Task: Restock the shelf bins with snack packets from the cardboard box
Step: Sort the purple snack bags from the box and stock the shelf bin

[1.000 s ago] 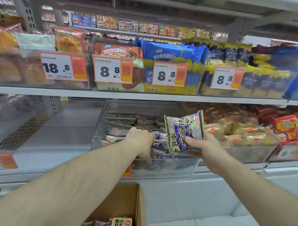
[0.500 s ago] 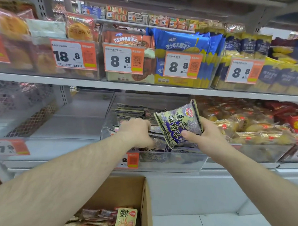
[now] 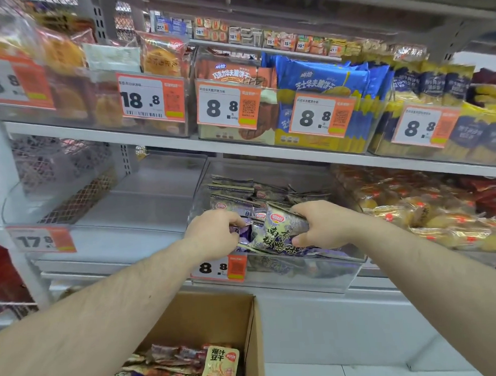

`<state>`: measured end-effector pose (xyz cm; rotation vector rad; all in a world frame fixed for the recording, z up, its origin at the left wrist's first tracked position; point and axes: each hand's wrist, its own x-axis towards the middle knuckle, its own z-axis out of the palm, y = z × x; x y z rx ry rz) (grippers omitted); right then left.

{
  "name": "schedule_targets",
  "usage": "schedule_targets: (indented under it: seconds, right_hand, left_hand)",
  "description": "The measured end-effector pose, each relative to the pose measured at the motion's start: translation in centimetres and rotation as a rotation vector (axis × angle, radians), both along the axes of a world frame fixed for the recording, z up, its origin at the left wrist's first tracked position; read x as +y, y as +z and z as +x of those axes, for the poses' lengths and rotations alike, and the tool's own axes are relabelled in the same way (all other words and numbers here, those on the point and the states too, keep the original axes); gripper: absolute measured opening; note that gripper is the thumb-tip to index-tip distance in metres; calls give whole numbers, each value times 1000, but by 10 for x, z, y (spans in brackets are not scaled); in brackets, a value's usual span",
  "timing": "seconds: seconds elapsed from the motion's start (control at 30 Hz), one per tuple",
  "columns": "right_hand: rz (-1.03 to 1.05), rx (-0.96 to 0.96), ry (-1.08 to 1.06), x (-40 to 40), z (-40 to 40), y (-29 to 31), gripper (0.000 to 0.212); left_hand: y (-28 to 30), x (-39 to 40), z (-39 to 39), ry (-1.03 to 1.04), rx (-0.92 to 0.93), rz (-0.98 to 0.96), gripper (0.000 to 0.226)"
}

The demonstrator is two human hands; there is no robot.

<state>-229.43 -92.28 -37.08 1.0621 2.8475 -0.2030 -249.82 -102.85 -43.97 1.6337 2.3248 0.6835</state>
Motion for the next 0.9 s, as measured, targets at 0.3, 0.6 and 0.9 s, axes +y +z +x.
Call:
schedule_targets:
  seconds: [0.3, 0.6, 0.9]
  right_hand:
    - [203, -211, 130, 1, -12, 12, 36]
    - [171, -172, 141, 9, -9, 9, 34]
    - [76, -141, 75, 12, -3, 10, 34]
  left_hand:
    - [-6, -2, 0, -71, 114, 57, 33]
    - [5, -5, -14, -225, 303, -11, 24]
    - [13, -14, -15, -315, 348, -39, 23]
